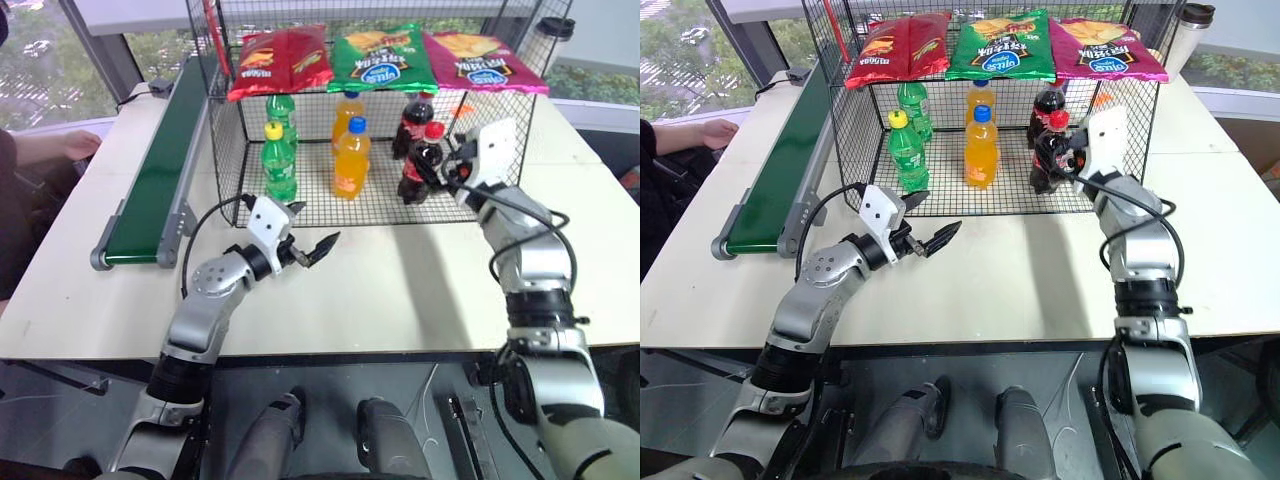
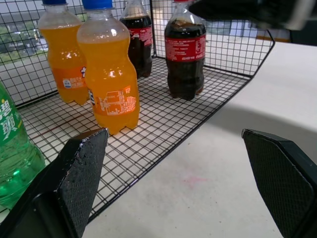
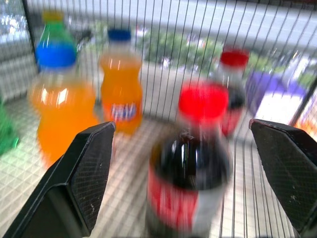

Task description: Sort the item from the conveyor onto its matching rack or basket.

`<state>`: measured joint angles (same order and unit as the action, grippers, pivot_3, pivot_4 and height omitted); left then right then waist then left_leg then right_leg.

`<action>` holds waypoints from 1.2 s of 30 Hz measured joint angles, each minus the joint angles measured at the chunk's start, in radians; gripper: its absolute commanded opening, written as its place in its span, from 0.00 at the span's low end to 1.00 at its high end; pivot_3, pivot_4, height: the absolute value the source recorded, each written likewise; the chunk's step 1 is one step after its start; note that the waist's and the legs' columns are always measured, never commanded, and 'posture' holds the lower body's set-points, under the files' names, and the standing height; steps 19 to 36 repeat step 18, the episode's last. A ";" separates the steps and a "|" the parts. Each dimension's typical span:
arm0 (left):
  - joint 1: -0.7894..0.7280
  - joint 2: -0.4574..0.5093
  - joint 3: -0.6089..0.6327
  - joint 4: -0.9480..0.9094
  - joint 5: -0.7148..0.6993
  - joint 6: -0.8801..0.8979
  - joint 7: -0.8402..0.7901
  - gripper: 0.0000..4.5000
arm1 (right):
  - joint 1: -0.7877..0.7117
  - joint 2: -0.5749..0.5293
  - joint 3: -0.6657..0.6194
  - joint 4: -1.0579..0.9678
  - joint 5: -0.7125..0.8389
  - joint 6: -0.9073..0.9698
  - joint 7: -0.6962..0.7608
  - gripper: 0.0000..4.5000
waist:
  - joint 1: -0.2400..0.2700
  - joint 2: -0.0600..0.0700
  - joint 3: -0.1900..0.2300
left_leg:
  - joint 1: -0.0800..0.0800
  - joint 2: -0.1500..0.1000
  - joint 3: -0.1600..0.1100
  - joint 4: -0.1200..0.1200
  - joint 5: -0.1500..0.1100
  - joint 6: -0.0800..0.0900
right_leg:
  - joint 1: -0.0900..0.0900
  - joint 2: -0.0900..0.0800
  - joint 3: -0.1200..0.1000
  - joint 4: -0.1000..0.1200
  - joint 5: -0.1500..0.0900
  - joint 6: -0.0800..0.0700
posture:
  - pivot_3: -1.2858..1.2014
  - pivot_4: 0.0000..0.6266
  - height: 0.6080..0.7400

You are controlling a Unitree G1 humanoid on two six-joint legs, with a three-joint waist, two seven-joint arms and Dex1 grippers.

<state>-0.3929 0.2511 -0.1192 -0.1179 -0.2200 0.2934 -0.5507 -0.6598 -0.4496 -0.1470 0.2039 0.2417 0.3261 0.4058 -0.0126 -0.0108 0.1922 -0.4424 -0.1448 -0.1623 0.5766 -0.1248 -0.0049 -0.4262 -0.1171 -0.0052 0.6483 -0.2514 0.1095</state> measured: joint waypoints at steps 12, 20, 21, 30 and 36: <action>0.113 0.027 0.075 0.016 -0.037 0.052 0.016 1.00 | 0.369 0.115 0.055 -0.342 0.144 0.189 0.040 0.99 | 0.000 0.001 -0.001 | 0.000 0.001 0.000 0.001 -0.002 -0.002 | 0.000 0.000 0.001 0.000 -0.001 -0.002 | 0.52 0.24 0.98; 0.145 0.028 0.077 0.005 -0.047 0.071 0.028 1.00 | 0.404 0.116 0.085 -0.397 0.147 0.190 0.061 0.99 | 0.001 0.001 -0.001 | 0.000 0.001 0.000 0.000 -0.002 -0.003 | 0.000 -0.001 0.001 -0.001 -0.001 -0.002 | 0.52 0.24 0.98; 0.145 0.028 0.077 0.005 -0.047 0.071 0.028 1.00 | 0.404 0.116 0.085 -0.397 0.147 0.190 0.061 0.99 | 0.001 0.001 -0.001 | 0.000 0.001 0.000 0.000 -0.002 -0.003 | 0.000 -0.001 0.001 -0.001 -0.001 -0.002 | 0.52 0.24 0.98; 0.145 0.028 0.077 0.005 -0.047 0.071 0.028 1.00 | 0.404 0.116 0.085 -0.397 0.147 0.190 0.061 0.99 | 0.001 0.001 -0.001 | 0.000 0.001 0.000 0.000 -0.002 -0.003 | 0.000 -0.001 0.001 -0.001 -0.001 -0.002 | 0.52 0.24 0.98; 0.145 0.028 0.077 0.005 -0.047 0.071 0.028 1.00 | 0.404 0.116 0.085 -0.397 0.147 0.190 0.061 0.99 | 0.001 0.001 -0.001 | 0.000 0.001 0.000 0.000 -0.002 -0.003 | 0.000 -0.001 0.001 -0.001 -0.001 -0.002 | 0.52 0.24 0.98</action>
